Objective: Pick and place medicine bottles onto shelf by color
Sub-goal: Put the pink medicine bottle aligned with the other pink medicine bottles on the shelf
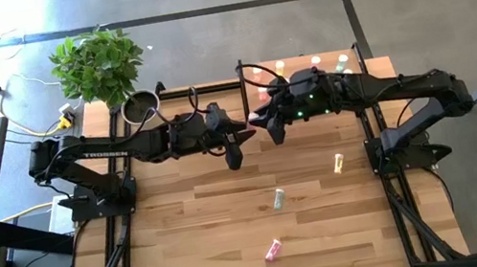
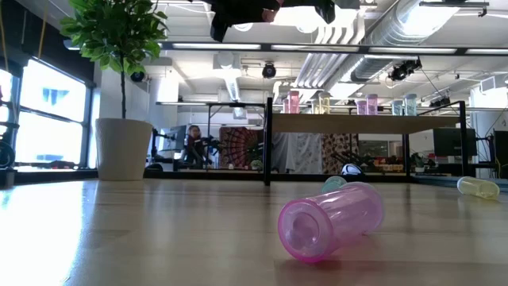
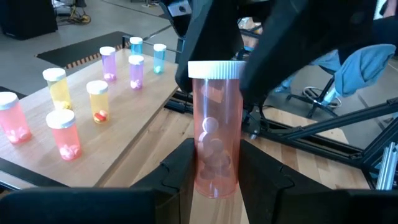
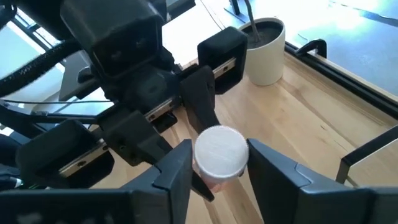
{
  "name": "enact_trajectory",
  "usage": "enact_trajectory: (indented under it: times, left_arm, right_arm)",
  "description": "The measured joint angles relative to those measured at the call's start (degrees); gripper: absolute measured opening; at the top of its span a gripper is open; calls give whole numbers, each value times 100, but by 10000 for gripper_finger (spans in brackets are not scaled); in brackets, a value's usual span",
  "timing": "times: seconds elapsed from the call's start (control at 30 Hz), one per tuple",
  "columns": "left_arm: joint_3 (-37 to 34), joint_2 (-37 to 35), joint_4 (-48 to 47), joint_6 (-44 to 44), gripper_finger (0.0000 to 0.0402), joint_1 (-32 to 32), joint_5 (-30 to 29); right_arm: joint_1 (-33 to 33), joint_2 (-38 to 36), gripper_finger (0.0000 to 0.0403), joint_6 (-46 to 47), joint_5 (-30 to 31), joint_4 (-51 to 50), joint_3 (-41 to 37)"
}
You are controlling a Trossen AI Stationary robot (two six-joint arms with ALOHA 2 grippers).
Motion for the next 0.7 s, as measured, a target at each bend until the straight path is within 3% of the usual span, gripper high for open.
enact_trajectory:
  times: [0.37,0.7]
  left_arm:
    - [0,-1,-32,4,92,0,0]
    - [0,-1,-48,2,92,0,2]
  right_arm:
    - [0,2,178,-26,21,15,-2]
    - [0,0,123,140,99,20,-2]
